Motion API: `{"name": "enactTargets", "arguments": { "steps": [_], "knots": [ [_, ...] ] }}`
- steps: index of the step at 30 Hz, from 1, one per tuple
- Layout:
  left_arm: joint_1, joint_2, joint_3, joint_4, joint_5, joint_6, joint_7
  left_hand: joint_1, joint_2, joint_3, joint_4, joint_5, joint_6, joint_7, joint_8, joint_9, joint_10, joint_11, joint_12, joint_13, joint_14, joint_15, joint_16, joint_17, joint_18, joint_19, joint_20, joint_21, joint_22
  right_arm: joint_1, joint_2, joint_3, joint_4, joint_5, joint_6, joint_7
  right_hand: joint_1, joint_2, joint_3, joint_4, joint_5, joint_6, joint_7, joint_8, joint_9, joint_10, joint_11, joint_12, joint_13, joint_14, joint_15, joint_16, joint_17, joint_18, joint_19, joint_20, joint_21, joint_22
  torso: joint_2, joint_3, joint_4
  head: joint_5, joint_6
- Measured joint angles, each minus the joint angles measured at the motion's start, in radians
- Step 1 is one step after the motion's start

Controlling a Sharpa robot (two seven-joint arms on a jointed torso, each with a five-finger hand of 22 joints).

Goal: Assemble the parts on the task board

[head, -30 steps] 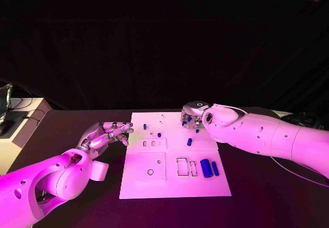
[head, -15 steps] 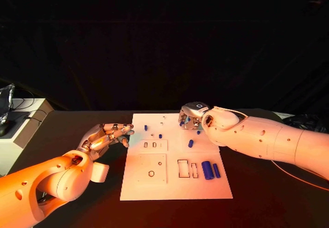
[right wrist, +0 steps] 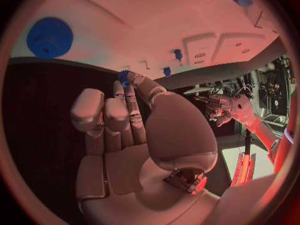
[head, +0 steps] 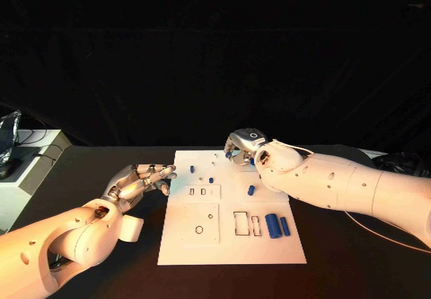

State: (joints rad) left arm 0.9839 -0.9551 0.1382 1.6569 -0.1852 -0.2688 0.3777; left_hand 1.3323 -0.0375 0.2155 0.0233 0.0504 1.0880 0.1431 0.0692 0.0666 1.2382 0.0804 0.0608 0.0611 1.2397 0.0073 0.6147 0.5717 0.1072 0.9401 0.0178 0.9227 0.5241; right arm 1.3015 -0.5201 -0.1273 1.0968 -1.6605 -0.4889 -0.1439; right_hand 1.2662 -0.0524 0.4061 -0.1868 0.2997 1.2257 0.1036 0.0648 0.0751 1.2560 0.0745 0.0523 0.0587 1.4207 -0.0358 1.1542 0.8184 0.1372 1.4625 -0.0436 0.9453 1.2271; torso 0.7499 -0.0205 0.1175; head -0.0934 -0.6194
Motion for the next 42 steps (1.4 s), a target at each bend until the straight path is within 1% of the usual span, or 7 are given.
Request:
{"name": "enactTargets", "arguments": {
  "steps": [6, 14, 22, 27, 28, 30, 42],
  "knots": [
    [0.0, 0.0, 0.0, 0.003, 0.0, 0.0, 0.0, 0.0, 0.0, 0.0, 0.0, 0.0, 0.0, 0.0, 0.0, 0.0, 0.0, 0.0, 0.0, 0.0, 0.0, 0.0, 0.0, 0.0, 0.0, 0.0, 0.0, 0.0, -0.001, 0.0, 0.041, 0.0, -0.035, -0.016, -0.03, -0.012, 0.0, 0.0, 0.001, -0.001, -0.002, 0.0, 0.0, -0.001, -0.001, 0.0, 0.0, 0.003, 0.0, 0.0, 0.0, 0.0, 0.005, -0.006, 0.0, 0.0, -0.021, 0.027, 0.002, -0.0006, 0.0029, 0.001, 0.0],
    [0.0, 0.001, 0.0, 0.004, -0.001, 0.001, -0.001, 0.0, 0.0, 0.0, 0.0, 0.0, 0.0, 0.0, 0.0, 0.0, 0.0, 0.0, 0.0, 0.0, 0.0, 0.0, 0.0, 0.0, 0.0, 0.0, 0.0, 0.0, -0.001, -0.001, 0.08, 0.0, -0.085, -0.028, -0.059, -0.021, 0.0, 0.0, 0.0, -0.002, -0.006, 0.0, 0.0, -0.002, -0.002, 0.0, 0.0, 0.003, 0.0, 0.0, 0.0, -0.004, 0.009, -0.008, 0.002, -0.001, -0.038, 0.049, 0.006, -0.0063, 0.0117, -0.004, 0.0],
    [0.0, 0.004, 0.0, 0.004, -0.002, 0.002, -0.001, 0.0, 0.0, 0.0, 0.0, 0.0, 0.0, 0.0, 0.0, 0.0, 0.0, 0.0, 0.0, 0.0, 0.0, 0.0, 0.0, 0.0, 0.0, 0.0, 0.0, 0.0, -0.001, -0.009, 0.105, 0.001, -0.112, -0.033, -0.065, -0.021, 0.0, 0.0, 0.0, -0.002, -0.008, 0.0, 0.0, -0.003, -0.001, 0.001, 0.001, 0.003, 0.0, 0.0, 0.0, -0.004, 0.009, -0.005, 0.002, -0.002, -0.038, 0.049, 0.01, -0.0119, 0.0207, -0.007, 0.0],
    [0.0, 0.004, 0.001, 0.005, -0.003, 0.002, -0.002, 0.0, 0.0, 0.0, 0.0, 0.0, 0.0, 0.0, 0.0, 0.0, 0.0, 0.0, 0.0, 0.0, 0.0, 0.0, 0.0, 0.0, 0.0, 0.0, 0.0, 0.0, -0.001, -0.013, 0.112, 0.001, -0.123, -0.034, -0.065, -0.021, 0.0, 0.0, 0.0, -0.002, -0.01, 0.0, 0.0, -0.004, -0.001, 0.002, 0.002, 0.002, 0.0, 0.0, 0.0, -0.004, 0.009, -0.003, 0.002, -0.001, -0.041, 0.05, 0.013, -0.0142, 0.0248, -0.008, 0.0],
    [0.0, 0.004, 0.001, 0.005, -0.003, 0.002, -0.002, 0.0, 0.0, 0.0, 0.0, 0.0, 0.0, 0.0, 0.0, 0.0, 0.0, 0.0, 0.0, 0.0, 0.0, 0.0, 0.0, 0.0, 0.0, 0.0, 0.0, 0.0, -0.001, -0.014, 0.113, 0.0, -0.125, -0.034, -0.065, -0.02, 0.0, 0.0, 0.0, -0.002, -0.01, 0.0, 0.0, -0.004, -0.001, 0.002, 0.002, 0.002, 0.0, 0.0, 0.0, -0.004, 0.013, -0.003, 0.002, -0.001, -0.076, 0.07, 0.013, -0.0147, 0.0254, -0.008, 0.0],
    [0.0, 0.004, 0.001, 0.005, -0.004, 0.002, -0.002, 0.0, 0.0, -0.003, -0.003, 0.0, 0.0, 0.0, 0.0, 0.0, 0.0, 0.0, 0.0, 0.0, 0.0, 0.0, 0.0, 0.0, 0.0, 0.0, 0.0, 0.0, -0.002, -0.014, 0.114, 0.0, -0.128, -0.034, -0.064, -0.02, 0.0, 0.0, 0.0, -0.002, -0.01, 0.0, 0.0, -0.004, -0.001, 0.002, 0.002, 0.002, 0.0, 0.0, 0.0, -0.004, 0.015, -0.003, 0.002, -0.001, -0.094, 0.08, 0.014, -0.0154, 0.0267, -0.008, -0.002],
    [0.0, 0.004, 0.001, 0.003, -0.005, 0.003, -0.002, 0.0, 0.0, -0.003, -0.003, 0.0, 0.0, 0.0, 0.0, 0.0, 0.0, 0.0, 0.0, 0.0, 0.0, 0.0, 0.0, 0.0, 0.0, 0.0, 0.0, 0.0, -0.002, -0.015, 0.111, 0.0, -0.128, -0.037, -0.056, -0.023, 0.0, 0.0, -0.002, -0.003, -0.007, -0.001, 0.0, -0.006, -0.001, 0.003, 0.003, 0.003, 0.0, 0.0, 0.0, -0.004, 0.016, -0.003, 0.002, -0.001, -0.101, 0.081, 0.017, -0.016, 0.0272, -0.007, -0.006]
  ]
}}
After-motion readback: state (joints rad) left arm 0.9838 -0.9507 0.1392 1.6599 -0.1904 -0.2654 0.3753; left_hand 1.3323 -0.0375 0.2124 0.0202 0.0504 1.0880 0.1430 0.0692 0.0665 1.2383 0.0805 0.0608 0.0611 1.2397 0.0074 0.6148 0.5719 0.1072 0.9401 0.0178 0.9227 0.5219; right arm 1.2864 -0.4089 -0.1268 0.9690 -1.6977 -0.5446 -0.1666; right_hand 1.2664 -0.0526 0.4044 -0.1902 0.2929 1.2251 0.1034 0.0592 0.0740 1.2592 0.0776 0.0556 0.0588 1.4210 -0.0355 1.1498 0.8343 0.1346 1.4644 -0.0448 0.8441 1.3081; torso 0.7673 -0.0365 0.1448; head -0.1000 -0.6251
